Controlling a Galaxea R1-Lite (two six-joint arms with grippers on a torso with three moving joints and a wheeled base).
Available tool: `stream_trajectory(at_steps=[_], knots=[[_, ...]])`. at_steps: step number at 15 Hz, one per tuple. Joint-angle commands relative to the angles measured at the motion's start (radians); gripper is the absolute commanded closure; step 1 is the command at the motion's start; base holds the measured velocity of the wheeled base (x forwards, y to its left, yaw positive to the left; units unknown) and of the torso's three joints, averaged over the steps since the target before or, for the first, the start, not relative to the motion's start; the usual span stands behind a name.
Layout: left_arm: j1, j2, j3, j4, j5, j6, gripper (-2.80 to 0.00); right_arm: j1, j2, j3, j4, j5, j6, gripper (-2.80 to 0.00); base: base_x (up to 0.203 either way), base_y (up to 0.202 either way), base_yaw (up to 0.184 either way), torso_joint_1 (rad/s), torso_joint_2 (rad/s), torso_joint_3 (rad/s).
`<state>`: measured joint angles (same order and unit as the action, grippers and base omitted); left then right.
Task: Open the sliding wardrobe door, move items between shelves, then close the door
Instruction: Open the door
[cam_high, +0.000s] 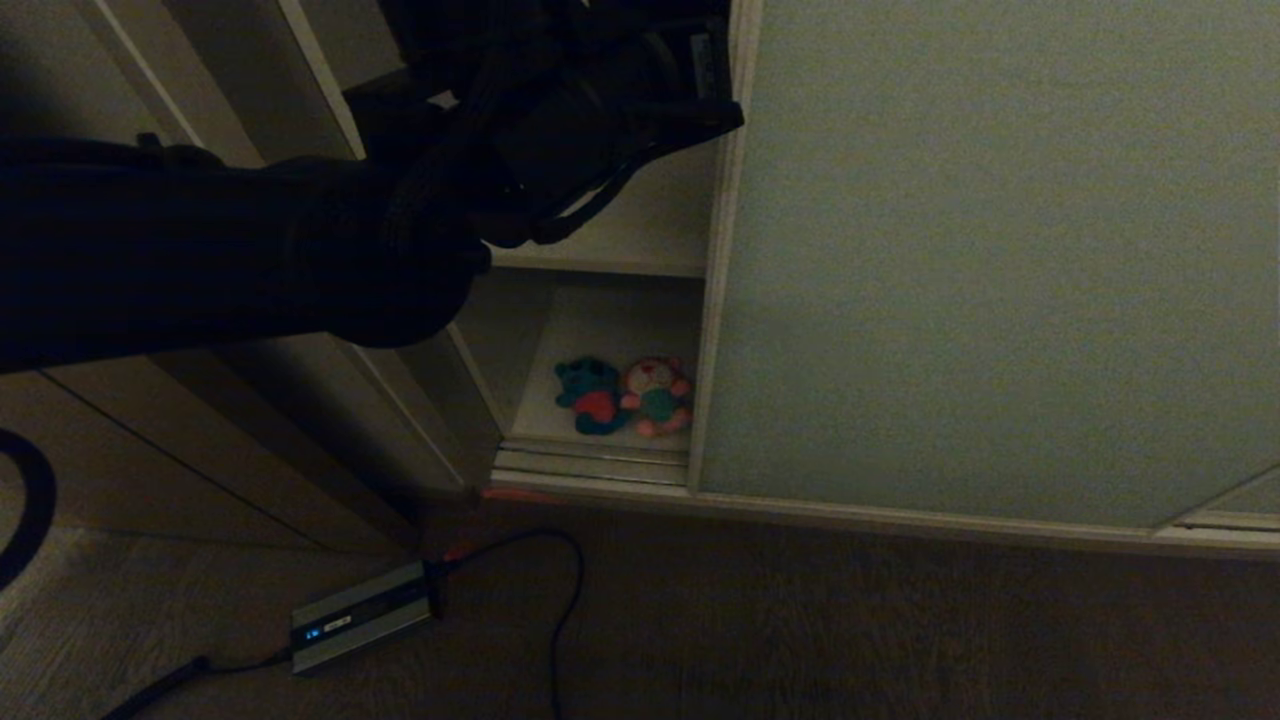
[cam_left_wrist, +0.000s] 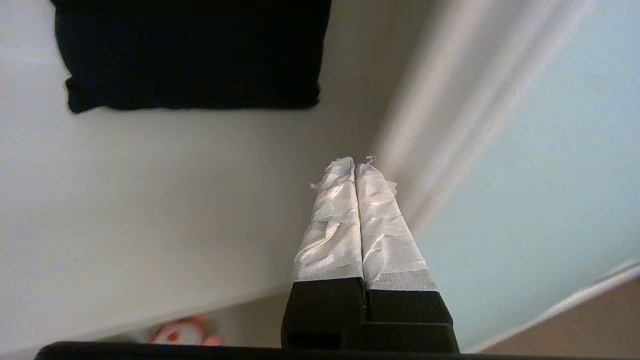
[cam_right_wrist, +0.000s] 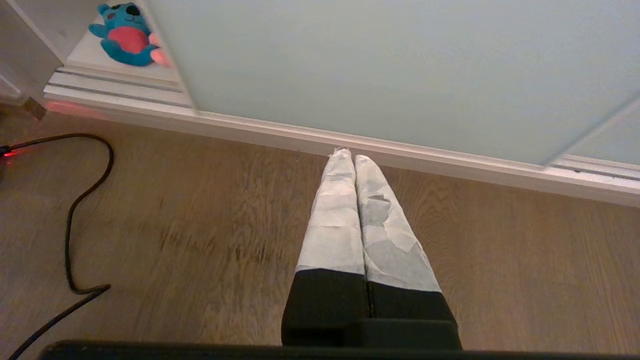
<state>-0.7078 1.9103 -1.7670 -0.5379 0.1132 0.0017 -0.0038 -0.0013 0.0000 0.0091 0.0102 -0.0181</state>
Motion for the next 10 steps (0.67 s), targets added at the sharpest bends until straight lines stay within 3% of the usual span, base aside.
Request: stream_trajectory(at_steps=[1, 5, 10], knots=[[-0.053, 0.054, -0.063, 0.008, 0.014, 0.0, 0.0, -0.001, 0.0, 0.003, 0.0, 0.001, 0.0, 0.0, 0.0, 0.0, 0.0, 0.0, 0.0, 0.0], [-0.121, 0.094, -0.14, 0.07, 0.035, 0.0, 0.0, 0.0, 0.0, 0.003, 0.0, 0.001, 0.0, 0.0, 0.0, 0.0, 0.0, 0.0, 0.0, 0.0], [-0.102, -0.018, -0.11, 0.083, 0.118, -0.012, 0.0, -0.001, 0.0, 0.003, 0.0, 0.001, 0.0, 0.0, 0.0, 0.0, 0.0, 0.0, 0.0, 0.0]])
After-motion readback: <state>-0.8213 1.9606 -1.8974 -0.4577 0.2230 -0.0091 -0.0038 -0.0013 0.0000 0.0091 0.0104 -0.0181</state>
